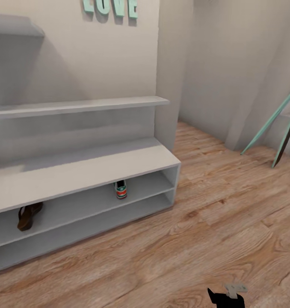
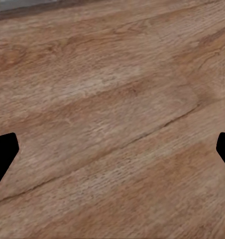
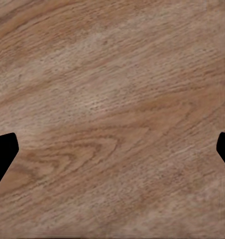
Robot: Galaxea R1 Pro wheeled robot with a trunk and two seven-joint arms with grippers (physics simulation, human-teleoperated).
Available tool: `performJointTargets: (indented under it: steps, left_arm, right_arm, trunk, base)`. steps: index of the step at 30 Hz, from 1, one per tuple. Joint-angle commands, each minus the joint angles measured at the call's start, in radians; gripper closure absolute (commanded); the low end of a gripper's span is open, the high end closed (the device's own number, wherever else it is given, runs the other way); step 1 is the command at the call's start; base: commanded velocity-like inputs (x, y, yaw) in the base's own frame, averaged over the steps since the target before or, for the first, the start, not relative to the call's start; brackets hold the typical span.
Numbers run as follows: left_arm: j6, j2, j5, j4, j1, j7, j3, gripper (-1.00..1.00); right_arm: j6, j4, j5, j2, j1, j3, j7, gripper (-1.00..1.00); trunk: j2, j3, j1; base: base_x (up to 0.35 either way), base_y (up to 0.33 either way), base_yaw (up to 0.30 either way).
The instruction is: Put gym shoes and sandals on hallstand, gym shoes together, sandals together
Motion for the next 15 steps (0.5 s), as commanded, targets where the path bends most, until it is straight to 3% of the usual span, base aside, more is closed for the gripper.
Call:
performJointTargets:
  steps: [1, 6, 15]
  left_arm:
    - [0.003, -0.001, 0.009, 0.001, 0.000, -0.001, 0.003, -1.00]
    - [0.003, -0.008, 0.009, 0.001, 0.000, 0.034, 0.003, -1.00]
    - [0.003, -0.009, 0.009, 0.002, 0.000, 0.041, 0.003, -1.00]
  right_arm:
    - [-0.003, 0.002, -0.011, 0.000, -0.001, 0.008, 0.004, -1.00]
    - [-0.003, 0.002, -0.011, 0.000, -0.001, 0.008, 0.004, -1.00]
    - [-0.003, 0.002, -0.011, 0.000, -0.001, 0.007, 0.004, -1.00]
  trunk:
    - [0.000, -0.001, 0.000]
    - [0.000, -0.002, 0.000]
    - [0.000, -0.003, 0.000]
  base:
    - [0.000, 0.000, -0.265]
    - [0.000, 0.000, -0.265]
    - [0.000, 0.000, -0.265]
